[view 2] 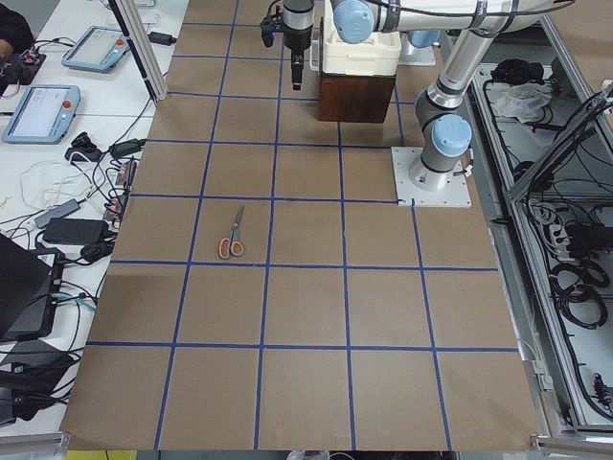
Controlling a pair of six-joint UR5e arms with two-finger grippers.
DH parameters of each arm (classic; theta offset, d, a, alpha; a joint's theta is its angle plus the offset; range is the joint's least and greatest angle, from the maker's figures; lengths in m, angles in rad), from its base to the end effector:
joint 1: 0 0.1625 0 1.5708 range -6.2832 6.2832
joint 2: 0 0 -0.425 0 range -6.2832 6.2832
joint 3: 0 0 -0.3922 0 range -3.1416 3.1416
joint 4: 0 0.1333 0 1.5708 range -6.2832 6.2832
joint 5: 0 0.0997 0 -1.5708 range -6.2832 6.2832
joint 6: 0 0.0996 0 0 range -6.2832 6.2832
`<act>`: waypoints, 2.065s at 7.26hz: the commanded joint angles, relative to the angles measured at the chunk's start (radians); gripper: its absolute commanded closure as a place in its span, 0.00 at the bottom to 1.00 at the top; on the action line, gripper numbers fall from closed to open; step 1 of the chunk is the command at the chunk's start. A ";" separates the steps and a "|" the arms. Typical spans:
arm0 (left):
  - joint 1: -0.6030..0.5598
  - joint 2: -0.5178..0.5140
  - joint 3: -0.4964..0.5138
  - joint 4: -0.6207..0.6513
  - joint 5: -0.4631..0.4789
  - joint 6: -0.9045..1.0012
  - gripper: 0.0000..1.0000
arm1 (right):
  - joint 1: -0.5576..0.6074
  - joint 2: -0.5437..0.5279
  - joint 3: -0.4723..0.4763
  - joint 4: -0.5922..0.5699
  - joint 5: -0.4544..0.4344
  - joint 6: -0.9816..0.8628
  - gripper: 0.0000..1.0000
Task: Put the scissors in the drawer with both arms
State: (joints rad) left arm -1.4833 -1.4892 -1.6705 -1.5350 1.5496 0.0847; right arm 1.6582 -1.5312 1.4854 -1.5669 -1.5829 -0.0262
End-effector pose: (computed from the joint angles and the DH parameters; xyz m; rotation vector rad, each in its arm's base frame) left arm -0.0948 -0.4690 0.4812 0.0041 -3.1218 0.0303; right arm 0.1763 -0.4989 0.5098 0.1773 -3.1251 0.0661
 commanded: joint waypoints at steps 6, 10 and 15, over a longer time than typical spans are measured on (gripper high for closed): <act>0.020 -0.016 0.008 0.001 0.033 0.016 0.00 | 0.009 0.058 -0.002 -0.031 -0.006 -0.110 0.00; 0.176 -0.084 0.012 0.079 0.092 0.511 0.00 | 0.034 0.163 -0.002 -0.064 0.050 -0.449 0.00; 0.365 -0.259 0.012 0.220 0.083 1.163 0.00 | 0.095 0.177 -0.043 0.208 0.051 -0.816 0.00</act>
State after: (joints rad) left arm -1.1695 -1.7022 -1.6582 -1.3694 1.6379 1.0937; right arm 1.7343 -1.3525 1.4713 -1.5208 -1.5201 -0.8265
